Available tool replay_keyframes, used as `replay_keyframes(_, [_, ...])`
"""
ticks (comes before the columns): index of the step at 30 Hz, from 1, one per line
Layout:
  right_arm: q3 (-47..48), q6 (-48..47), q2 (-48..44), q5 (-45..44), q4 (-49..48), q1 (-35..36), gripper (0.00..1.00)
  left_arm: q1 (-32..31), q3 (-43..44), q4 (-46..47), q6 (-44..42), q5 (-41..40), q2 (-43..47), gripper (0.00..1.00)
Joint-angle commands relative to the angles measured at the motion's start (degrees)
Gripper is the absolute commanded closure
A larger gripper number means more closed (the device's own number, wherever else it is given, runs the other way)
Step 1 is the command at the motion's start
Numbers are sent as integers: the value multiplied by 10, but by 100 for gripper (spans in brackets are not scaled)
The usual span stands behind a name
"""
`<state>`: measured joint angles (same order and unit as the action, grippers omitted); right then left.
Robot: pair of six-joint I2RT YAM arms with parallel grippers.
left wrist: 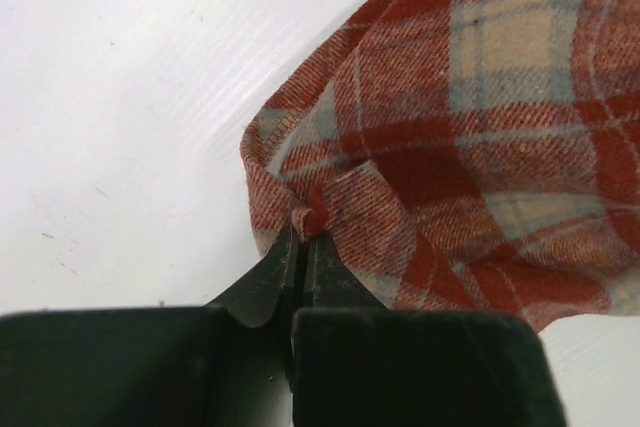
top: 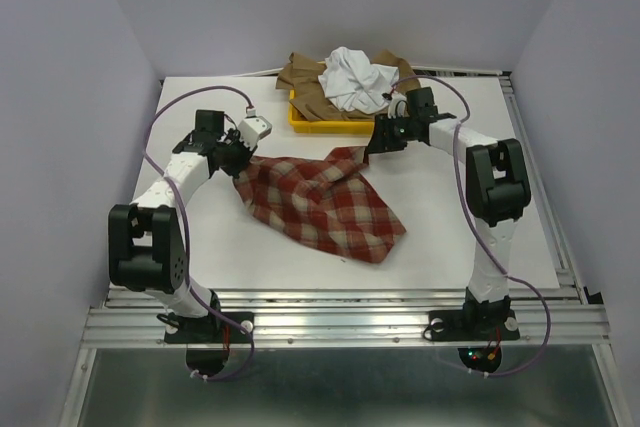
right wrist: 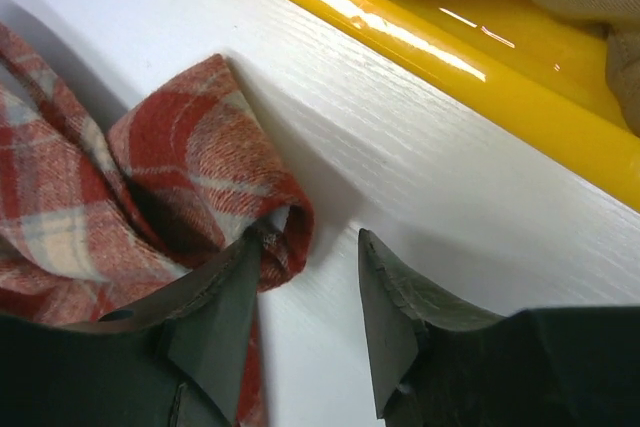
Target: Fold and stack the skirts
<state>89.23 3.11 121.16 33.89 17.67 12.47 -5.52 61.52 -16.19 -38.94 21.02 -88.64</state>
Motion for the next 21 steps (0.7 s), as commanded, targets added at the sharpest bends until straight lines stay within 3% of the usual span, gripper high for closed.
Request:
replay_keyframes(1, [-20, 38, 11, -7, -94, 14, 53, 7, 8, -1, -1, 20, 29, 100])
replay_keyframes(10, [-50, 23, 17, -33, -144, 44, 58, 10, 11, -6, 4, 32, 41, 100])
replay_keyframes(12, [-54, 22, 8, -30, -149, 50, 67, 11, 11, -6, 6, 32, 46, 100])
replay_keyframes(13, [-58, 22, 0, -29, -149, 50, 78, 13, 13, -6, 7, 33, 53, 100])
replay_keyframes(14, [-62, 22, -9, -33, -149, 50, 95, 14, 14, -6, 9, 33, 58, 100])
replay_keyframes(15, [-66, 22, -24, -43, -147, 50, 99, 15, 15, -7, 11, 33, 63, 100])
replay_keyframes(21, [-63, -24, -193, -147, -88, 2, 99, 63, 30, 12, 26, 71, 156, 100])
